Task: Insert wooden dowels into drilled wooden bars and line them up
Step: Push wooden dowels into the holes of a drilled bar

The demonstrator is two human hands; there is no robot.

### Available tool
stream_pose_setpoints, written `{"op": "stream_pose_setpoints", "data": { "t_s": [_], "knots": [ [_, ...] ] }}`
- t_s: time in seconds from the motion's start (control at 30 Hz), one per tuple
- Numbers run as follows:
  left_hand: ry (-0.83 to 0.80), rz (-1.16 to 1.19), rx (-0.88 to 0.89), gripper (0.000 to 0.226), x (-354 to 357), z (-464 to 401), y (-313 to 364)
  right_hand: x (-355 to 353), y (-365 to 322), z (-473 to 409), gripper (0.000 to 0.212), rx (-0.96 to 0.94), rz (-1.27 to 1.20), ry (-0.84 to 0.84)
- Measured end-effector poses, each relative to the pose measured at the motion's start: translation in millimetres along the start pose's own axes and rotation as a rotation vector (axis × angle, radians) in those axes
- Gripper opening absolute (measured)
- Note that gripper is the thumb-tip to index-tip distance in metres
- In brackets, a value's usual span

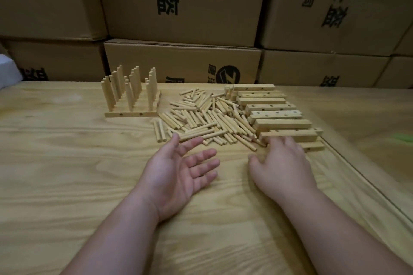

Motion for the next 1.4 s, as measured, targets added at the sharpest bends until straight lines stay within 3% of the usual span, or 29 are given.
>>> {"op": "stream_pose_setpoints", "data": {
  "t_s": [0.1,0.23,0.4,0.53,0.63,0.77,0.87,1.0,1.1,1.27,1.4],
  "knots": [
    [-0.012,0.001,0.009,0.06,-0.7,-0.4,-0.1,-1.6,1.3,-1.3,0.059,0.009,0.071,-0.084],
    [-0.024,0.008,0.007,0.062,-1.4,0.2,0.7,-1.0,-18.7,8.5,0.055,-0.12,0.102,-0.061],
    [-0.019,0.0,0.008,0.058,0.6,1.6,0.7,0.2,-40.4,19.0,0.038,-0.389,-0.128,-0.019],
    [-0.012,-0.008,0.012,0.05,1.5,1.4,-1.0,-5.3,-26.8,4.8,0.032,-0.38,-0.149,0.032],
    [-0.022,0.001,0.015,0.048,-0.8,1.4,-0.4,-7.9,-9.9,-7.4,0.035,-0.375,-0.076,-0.051],
    [-0.054,0.03,0.029,0.051,-2.3,1.7,1.5,-2.5,-1.7,-10.7,0.028,-0.509,-0.133,-0.167],
    [-0.011,0.062,0.154,0.047,-1.2,0.9,2.9,2.8,-3.9,-11.8,0.023,-0.59,-0.163,-0.163],
    [0.218,0.193,0.523,0.023,-11.3,4.5,15.7,7.6,-11.8,-12.8,0.019,-0.639,-0.21,-0.149],
    [0.331,0.24,0.649,0.024,-20.2,7.2,22.3,8.8,-17.0,-8.8,0.015,-0.626,-0.421,-0.062],
    [0.262,-0.095,0.59,0.016,-9.8,1.3,9.5,14.6,-29.6,2.2,0.029,-0.381,-1.01,0.053],
    [0.15,-0.416,0.497,0.028,-7.8,-1.3,-2.3,14.4,-41.5,5.4,0.024,-0.396,-1.074,0.027]
  ]
}}
Point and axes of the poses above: each hand's wrist, its own z-axis away from the middle knuckle, its own x-axis out of the palm, y = z × x, the point moved 1 cm from there along -z, towards the middle knuckle, and after that the axes turned 7 degrees about -x, right-handed, at the moved point
